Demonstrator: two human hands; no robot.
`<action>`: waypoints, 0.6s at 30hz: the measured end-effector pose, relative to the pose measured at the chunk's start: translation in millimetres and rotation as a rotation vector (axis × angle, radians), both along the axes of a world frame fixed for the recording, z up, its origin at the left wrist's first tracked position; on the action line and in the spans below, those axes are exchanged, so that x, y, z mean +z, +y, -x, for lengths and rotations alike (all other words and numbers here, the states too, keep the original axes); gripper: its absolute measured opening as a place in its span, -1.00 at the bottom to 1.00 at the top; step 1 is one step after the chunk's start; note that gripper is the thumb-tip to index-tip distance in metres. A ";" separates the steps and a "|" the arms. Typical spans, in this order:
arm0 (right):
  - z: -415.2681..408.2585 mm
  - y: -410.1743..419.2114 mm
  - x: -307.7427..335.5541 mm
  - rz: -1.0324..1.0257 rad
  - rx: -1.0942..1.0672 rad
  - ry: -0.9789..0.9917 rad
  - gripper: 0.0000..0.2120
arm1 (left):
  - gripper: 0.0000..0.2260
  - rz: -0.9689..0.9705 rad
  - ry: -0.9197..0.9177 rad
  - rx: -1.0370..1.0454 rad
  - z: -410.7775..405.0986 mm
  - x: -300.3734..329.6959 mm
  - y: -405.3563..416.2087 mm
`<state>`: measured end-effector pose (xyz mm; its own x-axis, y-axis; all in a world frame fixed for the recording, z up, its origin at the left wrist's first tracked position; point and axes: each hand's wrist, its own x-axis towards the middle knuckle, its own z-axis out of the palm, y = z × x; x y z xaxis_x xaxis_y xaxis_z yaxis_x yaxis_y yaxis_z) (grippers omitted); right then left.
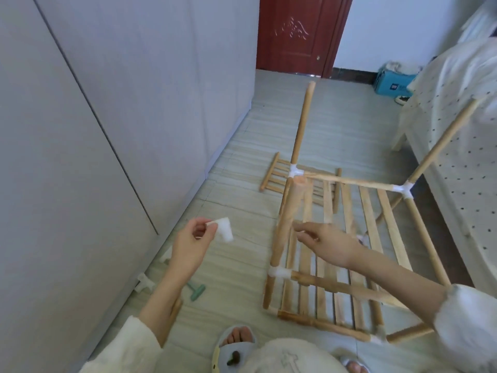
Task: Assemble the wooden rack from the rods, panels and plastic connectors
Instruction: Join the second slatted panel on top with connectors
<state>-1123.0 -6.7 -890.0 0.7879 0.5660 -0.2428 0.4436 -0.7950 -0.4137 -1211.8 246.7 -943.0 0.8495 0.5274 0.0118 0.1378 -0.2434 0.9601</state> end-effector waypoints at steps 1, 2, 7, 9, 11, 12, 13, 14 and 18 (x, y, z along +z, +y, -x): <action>3.0 -1.9 10.4 -0.065 -0.033 -0.019 -0.69 | -0.89 0.054 -0.066 -0.022 0.7 22.6 -10.6; 6.2 -4.7 20.5 -0.139 -0.079 -0.037 -0.72 | -0.88 0.105 -0.136 -0.036 1.7 45.0 -20.3; 22.0 -9.6 85.9 -0.629 -0.261 -0.035 -0.74 | -0.93 0.297 -0.385 -0.047 4.0 137.8 -60.1; 33.3 -5.0 112.5 -0.803 -0.232 0.033 -0.78 | -0.93 0.320 -0.413 -0.075 3.4 159.9 -74.7; 45.4 1.3 129.4 -0.931 -0.203 0.113 -0.81 | -0.94 0.306 -0.411 -0.100 5.1 173.8 -90.5; 50.4 3.9 134.1 -0.988 -0.195 0.134 -0.83 | -0.93 0.293 -0.407 -0.109 7.0 178.2 -98.0; 54.2 5.8 137.2 -1.040 -0.194 0.140 -0.85 | -0.93 0.276 -0.406 -0.115 8.8 180.5 -104.2; 56.9 6.6 139.4 -1.092 -0.199 0.139 -0.85 | -0.92 0.254 -0.405 -0.117 11.6 182.4 -109.9; 54.8 0.2 142.3 -1.309 -0.260 0.223 -0.87 | -0.88 0.146 -0.381 -0.167 16.7 185.4 -123.3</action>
